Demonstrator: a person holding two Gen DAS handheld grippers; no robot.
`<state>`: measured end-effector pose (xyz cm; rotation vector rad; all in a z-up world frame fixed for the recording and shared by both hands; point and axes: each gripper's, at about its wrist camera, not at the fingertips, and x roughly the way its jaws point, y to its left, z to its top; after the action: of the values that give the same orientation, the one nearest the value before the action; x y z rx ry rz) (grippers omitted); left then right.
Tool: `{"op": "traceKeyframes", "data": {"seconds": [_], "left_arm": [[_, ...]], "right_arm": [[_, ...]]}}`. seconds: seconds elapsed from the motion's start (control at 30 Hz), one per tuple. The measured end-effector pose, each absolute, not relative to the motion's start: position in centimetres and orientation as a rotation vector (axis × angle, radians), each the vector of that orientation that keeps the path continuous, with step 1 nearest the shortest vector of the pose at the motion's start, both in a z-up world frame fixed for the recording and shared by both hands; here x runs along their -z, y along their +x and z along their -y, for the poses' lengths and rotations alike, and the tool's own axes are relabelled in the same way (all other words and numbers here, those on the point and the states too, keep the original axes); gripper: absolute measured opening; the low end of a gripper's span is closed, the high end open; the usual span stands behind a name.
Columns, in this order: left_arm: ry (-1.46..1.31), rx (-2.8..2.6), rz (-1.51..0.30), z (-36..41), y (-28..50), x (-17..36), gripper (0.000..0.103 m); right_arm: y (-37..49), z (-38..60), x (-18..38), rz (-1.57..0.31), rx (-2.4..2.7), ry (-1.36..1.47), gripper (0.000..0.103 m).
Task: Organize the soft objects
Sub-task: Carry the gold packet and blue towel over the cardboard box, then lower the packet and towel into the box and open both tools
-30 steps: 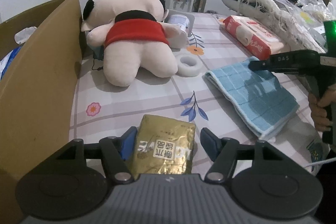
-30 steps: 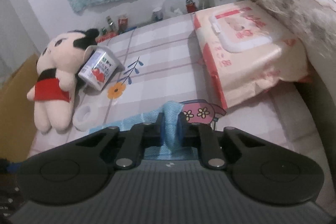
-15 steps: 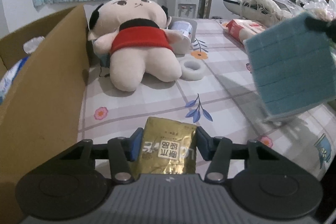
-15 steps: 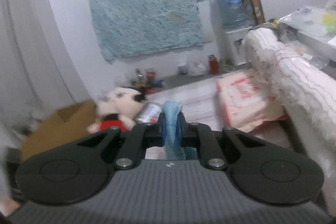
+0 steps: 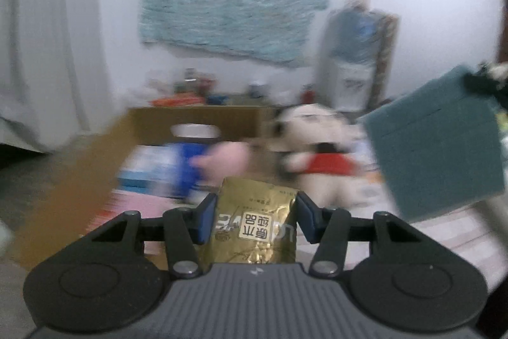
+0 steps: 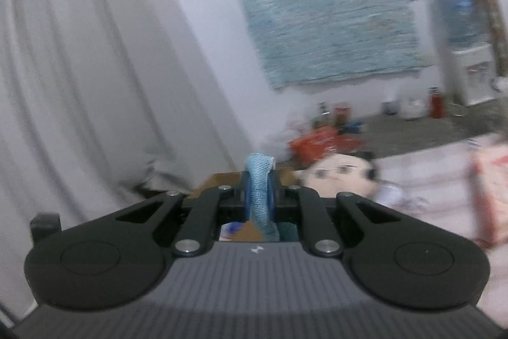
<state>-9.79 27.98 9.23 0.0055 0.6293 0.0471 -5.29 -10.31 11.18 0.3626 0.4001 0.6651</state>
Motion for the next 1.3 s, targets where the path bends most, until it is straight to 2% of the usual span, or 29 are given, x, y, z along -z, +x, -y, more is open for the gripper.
{"op": "traceKeyframes", "data": {"seconds": [0.07,0.17,0.37,0.47,0.6,0.67,0.73,0.8,0.97,1.13,1.27,1.3], "left_arm": [[0.051,-0.138,-0.655,-31.1,-9.5,-9.7,0.054],[0.067,-0.2,-0.792,-36.0,-7.4,-8.6,0.054],[0.104,-0.247,-1.155,-43.0,-1.8,-2.4,0.054],[0.143,-0.244,-1.251,-44.2,-0.5,-0.5,0.055],[0.291,-0.235,-1.294,-43.4,0.7,1.0,0.061],[0.303,-0.233,-1.318,-42.7,0.9,1.3,0.075],[0.329,-0.196,-1.341,-42.2,0.9,1.5,0.078],[0.363,-0.198,-1.332,-42.2,0.6,1.3,0.058],[0.227,-0.235,-1.286,-44.6,-0.9,-1.0,0.045],[0.041,-0.251,-1.173,-46.7,-2.9,-3.9,0.042],[-0.046,-0.28,-1.075,-47.4,-3.7,-5.8,0.043],[-0.053,-0.288,-1.047,-47.4,-4.0,-6.4,0.046]], "right_arm": [[-4.1,7.3,-12.3,-0.42,-0.727,0.352,0.009],[-2.5,2.5,-13.5,-0.466,-0.821,0.369,0.009],[-0.7,-6.9,-13.4,-0.609,-0.971,0.418,0.009],[-0.5,-11.1,-12.3,-0.694,-1.008,0.419,0.01],[0.7,-15.1,-9.5,-0.826,-0.999,0.467,0.01],[1.8,-16.4,-7.5,-0.899,-0.975,0.498,0.01],[2.1,-17.2,-5.8,-0.956,-0.939,0.506,0.01],[2.5,-18.5,-4.4,-1.001,-0.901,0.496,0.01],[3.3,-20.2,-2.0,-1.038,-0.834,0.385,0.01],[2.4,-20.3,-3.1,-1.074,-0.935,0.421,0.01],[2.0,-19.0,-4.3,-1.152,-1.017,0.621,0.01],[2.2,-18.7,-4.0,-1.181,-1.007,0.676,0.01]]}}
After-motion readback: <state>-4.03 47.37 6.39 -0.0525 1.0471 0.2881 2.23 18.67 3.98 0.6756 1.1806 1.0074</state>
